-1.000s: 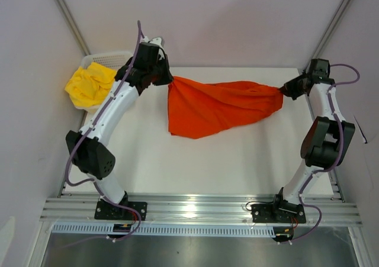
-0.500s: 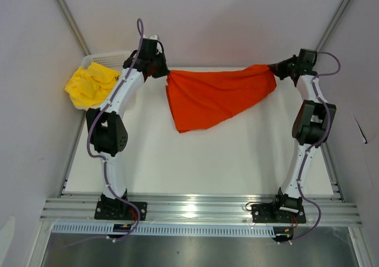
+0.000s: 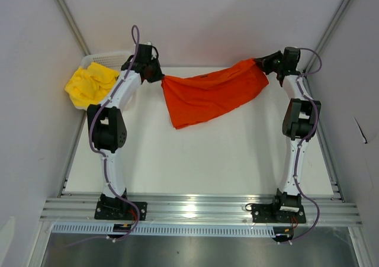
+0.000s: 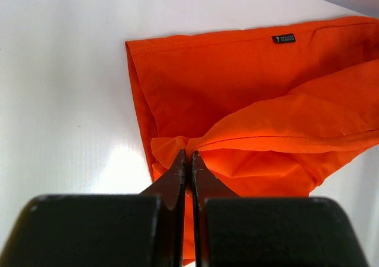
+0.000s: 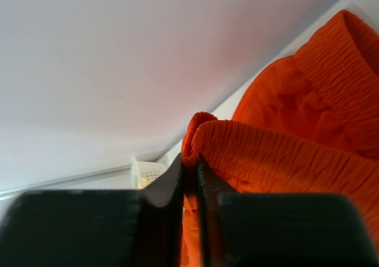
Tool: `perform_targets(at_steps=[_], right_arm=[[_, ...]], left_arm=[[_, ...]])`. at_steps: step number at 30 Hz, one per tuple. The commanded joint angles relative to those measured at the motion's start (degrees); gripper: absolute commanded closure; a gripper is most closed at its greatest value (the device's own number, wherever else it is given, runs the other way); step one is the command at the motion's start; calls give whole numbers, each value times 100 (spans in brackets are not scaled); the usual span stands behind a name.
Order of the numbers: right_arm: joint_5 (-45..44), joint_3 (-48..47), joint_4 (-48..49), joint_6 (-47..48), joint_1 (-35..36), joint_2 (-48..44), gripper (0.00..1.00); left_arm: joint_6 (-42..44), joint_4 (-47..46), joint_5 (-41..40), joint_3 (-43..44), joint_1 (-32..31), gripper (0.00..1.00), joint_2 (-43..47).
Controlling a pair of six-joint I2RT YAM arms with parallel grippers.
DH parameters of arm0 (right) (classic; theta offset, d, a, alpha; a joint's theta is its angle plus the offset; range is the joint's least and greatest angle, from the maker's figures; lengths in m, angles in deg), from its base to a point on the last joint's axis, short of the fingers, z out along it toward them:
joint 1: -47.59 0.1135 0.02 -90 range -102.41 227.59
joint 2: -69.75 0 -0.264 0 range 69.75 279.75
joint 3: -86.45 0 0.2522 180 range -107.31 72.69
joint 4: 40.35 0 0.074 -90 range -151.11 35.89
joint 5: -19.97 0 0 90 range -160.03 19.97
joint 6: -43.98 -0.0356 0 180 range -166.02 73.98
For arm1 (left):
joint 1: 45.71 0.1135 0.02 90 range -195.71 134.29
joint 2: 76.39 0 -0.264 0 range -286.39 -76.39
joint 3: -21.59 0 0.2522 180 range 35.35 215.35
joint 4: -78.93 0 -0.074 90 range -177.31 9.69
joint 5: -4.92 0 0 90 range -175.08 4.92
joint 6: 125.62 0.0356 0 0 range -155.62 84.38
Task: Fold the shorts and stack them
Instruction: Fold the shorts
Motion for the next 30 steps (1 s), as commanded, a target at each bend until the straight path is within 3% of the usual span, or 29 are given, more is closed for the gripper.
perform_targets(at_steps=[1,3,6,7,8,9,10,11,14,19,23,25,30], right_arm=[[23,-298,472,-48,40,153,77],[-21,-262,561,-39,66,179,47],[-100,-69,869,-83,40,75,43],[-144,-8,939,-92,5,-39,36],[-197,115,1018,-83,-4,-110,29],[-223,177,1062,-39,-22,-180,19],[-189,256,1133,22,-57,-259,18],[-162,370,1055,188,-92,-425,17],[-188,721,653,845,-162,-890,20],[-715,1179,-281,1692,-154,-1218,41],[-322,1128,52,1333,-189,-824,43],[-189,594,-26,1157,-145,-323,44],[-793,-683,-1432,1122,83,592,41]], left_arm=[[-35,-104,-188,45,6,100,-38],[-35,-166,-232,45,41,99,-143],[-35,-271,-224,89,103,95,-214],[-26,-280,-250,176,129,86,-223],[-26,-272,-441,229,147,57,-232],[-9,-211,-556,334,173,52,-241],[-35,-141,-653,431,199,45,-232],[-79,-70,-802,466,226,26,-215],[-132,9,-803,362,270,11,5],[-88,27,-891,-59,129,7,479],[-35,-61,-795,-385,-11,7,883],[-18,-104,-804,-605,-116,7,989],[-18,-272,-734,-1018,-301,7,1235]])
